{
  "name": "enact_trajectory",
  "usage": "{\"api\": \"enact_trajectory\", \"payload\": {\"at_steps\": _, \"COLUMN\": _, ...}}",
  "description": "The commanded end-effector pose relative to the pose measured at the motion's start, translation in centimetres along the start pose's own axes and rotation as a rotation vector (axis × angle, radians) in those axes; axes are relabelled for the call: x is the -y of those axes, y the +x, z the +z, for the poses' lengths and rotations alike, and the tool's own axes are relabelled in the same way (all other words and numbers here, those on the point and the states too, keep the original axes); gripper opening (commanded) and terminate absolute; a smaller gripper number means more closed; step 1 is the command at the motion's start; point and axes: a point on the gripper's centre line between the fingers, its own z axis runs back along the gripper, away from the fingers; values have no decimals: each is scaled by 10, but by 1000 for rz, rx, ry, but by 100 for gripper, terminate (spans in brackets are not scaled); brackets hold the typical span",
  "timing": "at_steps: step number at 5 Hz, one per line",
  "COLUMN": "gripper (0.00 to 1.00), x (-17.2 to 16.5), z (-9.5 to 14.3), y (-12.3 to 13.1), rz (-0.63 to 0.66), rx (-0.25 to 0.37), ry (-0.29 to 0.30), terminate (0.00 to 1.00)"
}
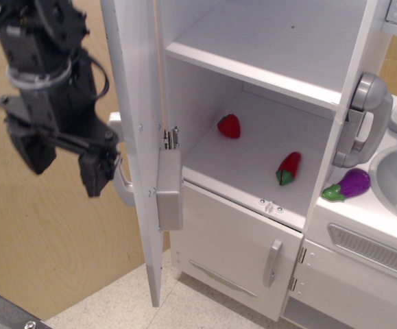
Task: Close fridge
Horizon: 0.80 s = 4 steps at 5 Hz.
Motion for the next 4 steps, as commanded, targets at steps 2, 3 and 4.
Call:
{"api": "enact_trajectory", "payload": {"at_steps": 2, "gripper": 100, "x": -53, "z": 22, "y": 74, "rz": 184, "rx": 72, "ry": 59, "terminate": 0}}
{"api": "enact_trajectory", "payload": {"at_steps": 3, "gripper": 100, "x": -49, "z": 22, "y": 97, "rz": 207, "rx": 79, "ry": 74, "terminate": 0}}
{"api": "enact_trajectory", "payload": {"at_steps": 4, "gripper": 100, "x": -35, "z": 13, "y": 114, "rz": 190, "rx": 60, "ry": 69, "terminate": 0}}
